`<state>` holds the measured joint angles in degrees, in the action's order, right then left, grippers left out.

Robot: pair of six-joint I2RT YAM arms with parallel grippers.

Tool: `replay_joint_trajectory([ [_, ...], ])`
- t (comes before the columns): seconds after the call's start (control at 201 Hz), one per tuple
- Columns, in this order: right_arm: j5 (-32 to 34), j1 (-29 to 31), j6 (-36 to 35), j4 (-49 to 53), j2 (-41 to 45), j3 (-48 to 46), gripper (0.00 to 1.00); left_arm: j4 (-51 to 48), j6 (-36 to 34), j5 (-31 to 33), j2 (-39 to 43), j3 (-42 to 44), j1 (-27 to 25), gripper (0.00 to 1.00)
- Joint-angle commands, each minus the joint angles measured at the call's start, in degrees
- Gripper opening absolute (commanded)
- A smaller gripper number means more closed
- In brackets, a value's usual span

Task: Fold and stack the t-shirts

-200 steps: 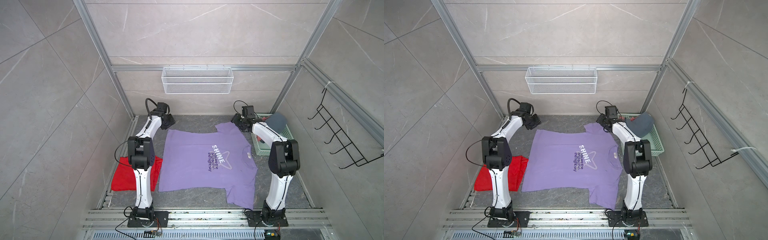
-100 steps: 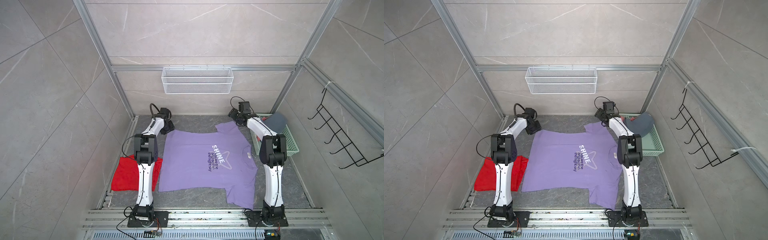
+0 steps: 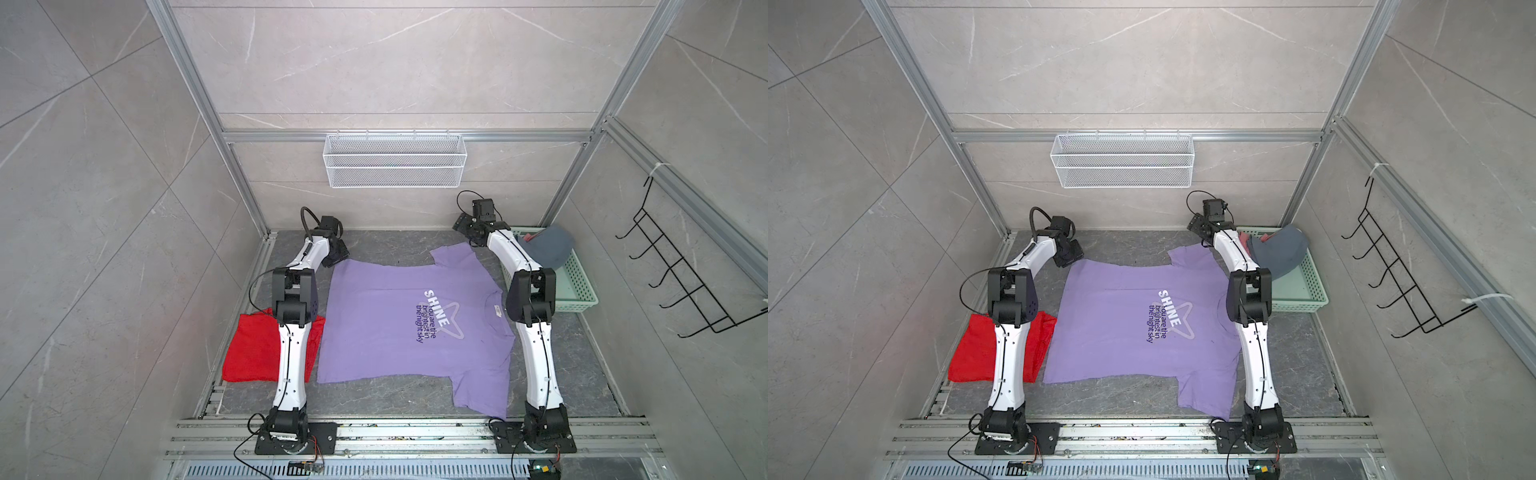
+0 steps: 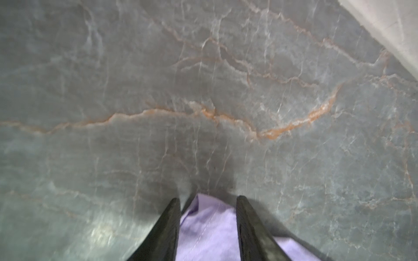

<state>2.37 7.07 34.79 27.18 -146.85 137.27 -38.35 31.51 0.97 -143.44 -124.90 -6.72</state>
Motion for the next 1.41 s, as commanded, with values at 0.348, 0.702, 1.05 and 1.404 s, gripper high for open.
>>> replay_joint_trajectory([
  [0.348, 2.81, -0.61, -3.41, 16.52, -12.1, 16.35, 0.8, -0.31, -0.21, -0.61, 0.85, 0.72, 0.23, 0.02],
  [0.702, 0.52, -0.61, -7.64, 13.76, -14.59, 16.79, 0.79, 1.41, 0.73, -2.28, 3.13, 3.95, 0.22, 0.0],
  [1.05, -3.59, -1.24, -6.44, 15.24, -17.36, 19.33, 0.7, 1.5, 1.3, -2.64, 4.11, 4.62, 0.22, 0.0],
  [1.404, -5.32, -2.24, -2.26, 16.94, -18.48, 19.25, 0.12, 1.86, 2.07, -2.4, 4.7, 5.64, 0.13, 0.0],
])
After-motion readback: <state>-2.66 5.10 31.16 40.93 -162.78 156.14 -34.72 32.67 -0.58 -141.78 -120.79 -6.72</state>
